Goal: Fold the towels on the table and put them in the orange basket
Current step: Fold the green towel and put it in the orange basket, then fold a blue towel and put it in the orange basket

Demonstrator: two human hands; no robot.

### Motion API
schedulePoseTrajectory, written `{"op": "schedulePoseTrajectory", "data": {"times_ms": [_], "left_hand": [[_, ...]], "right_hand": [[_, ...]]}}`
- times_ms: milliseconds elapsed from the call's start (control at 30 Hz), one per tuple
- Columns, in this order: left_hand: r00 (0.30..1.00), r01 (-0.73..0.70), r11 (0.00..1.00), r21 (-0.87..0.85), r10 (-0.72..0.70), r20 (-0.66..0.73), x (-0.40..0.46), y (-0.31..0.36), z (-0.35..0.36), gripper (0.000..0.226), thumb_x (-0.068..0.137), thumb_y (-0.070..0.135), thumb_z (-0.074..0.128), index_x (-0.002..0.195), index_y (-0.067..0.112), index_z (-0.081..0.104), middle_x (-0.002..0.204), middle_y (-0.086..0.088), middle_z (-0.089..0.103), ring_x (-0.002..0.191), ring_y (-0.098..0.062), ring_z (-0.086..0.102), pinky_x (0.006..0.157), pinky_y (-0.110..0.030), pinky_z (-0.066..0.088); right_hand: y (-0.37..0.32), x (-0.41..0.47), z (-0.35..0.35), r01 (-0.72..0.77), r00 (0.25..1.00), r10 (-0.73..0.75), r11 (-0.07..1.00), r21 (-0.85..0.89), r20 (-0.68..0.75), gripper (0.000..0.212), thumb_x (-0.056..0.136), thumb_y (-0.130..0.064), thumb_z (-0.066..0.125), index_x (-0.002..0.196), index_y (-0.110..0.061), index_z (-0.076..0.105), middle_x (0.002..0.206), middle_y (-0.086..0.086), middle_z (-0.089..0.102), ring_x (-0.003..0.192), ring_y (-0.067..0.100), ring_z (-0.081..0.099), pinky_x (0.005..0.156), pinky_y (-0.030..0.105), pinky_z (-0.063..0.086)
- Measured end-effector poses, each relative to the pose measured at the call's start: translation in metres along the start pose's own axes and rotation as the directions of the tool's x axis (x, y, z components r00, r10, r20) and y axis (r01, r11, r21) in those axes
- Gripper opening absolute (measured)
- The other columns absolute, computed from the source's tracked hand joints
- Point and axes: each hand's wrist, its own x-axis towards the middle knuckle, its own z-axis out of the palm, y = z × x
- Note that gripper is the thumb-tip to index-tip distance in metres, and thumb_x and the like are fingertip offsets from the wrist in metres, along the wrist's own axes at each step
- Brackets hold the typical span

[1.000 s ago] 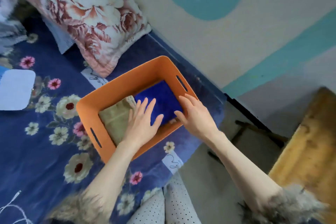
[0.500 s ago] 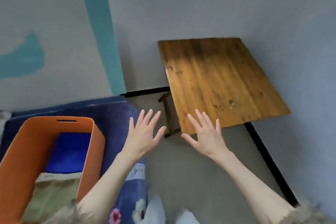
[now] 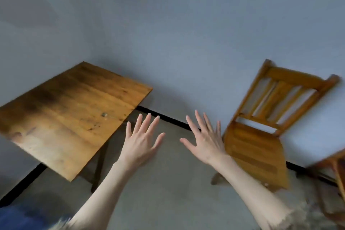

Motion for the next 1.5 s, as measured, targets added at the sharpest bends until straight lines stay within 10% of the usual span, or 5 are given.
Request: {"op": "schedulePoseTrajectory", "data": {"times_ms": [667, 900, 1167, 1500], "left_hand": [[0.649, -0.699, 0.698, -0.157, 0.711, 0.272, 0.139, 0.488, 0.194, 0.091, 0.069, 0.076, -0.015, 0.149, 0.035, 0.002, 0.159, 0.006, -0.002, 0.144, -0.016, -0.016, 0.113, -0.042, -0.012], [0.552, -0.737, 0.648, -0.192, 0.741, 0.382, 0.199, 0.631, 0.258, 0.072, 0.086, 0.069, 0.001, 0.149, 0.033, 0.002, 0.159, 0.004, -0.001, 0.144, -0.018, -0.014, 0.117, -0.045, -0.007], [0.382, -0.808, 0.545, -0.223, 0.773, 0.507, 0.205, 0.772, 0.326, 0.071, 0.087, 0.066, 0.006, 0.149, 0.032, 0.002, 0.159, 0.003, 0.0, 0.145, -0.021, -0.011, 0.116, -0.046, -0.006], [0.402, -0.738, 0.651, -0.176, 0.634, 0.66, 0.176, 0.92, 0.477, 0.083, 0.075, 0.07, 0.0, 0.149, 0.032, 0.007, 0.159, 0.005, 0.006, 0.146, -0.019, -0.004, 0.117, -0.044, 0.002]], "right_hand": [[0.451, -0.191, -0.042, -0.738, 0.666, 0.734, 0.674, 0.025, -0.135, 0.091, 0.069, -0.074, -0.003, 0.149, -0.032, 0.001, 0.158, 0.001, -0.008, 0.146, 0.024, -0.009, 0.111, 0.058, -0.005], [0.588, -0.206, -0.039, -0.861, 0.507, 0.861, 0.508, 0.031, -0.034, 0.074, 0.08, -0.065, 0.029, 0.137, -0.022, 0.046, 0.144, 0.01, 0.043, 0.131, 0.034, 0.043, 0.095, 0.068, 0.033], [0.709, -0.259, -0.027, -0.902, 0.422, 0.906, 0.423, 0.082, -0.028, 0.071, 0.091, -0.06, 0.032, 0.15, -0.028, 0.008, 0.159, 0.003, -0.002, 0.146, 0.027, -0.004, 0.112, 0.058, 0.0], [0.909, -0.342, 0.041, -0.902, 0.426, 0.884, 0.399, 0.164, 0.192, 0.062, 0.097, -0.045, 0.036, 0.15, -0.025, 0.011, 0.159, 0.004, 0.004, 0.146, 0.022, 0.003, 0.114, 0.054, 0.009]]}}
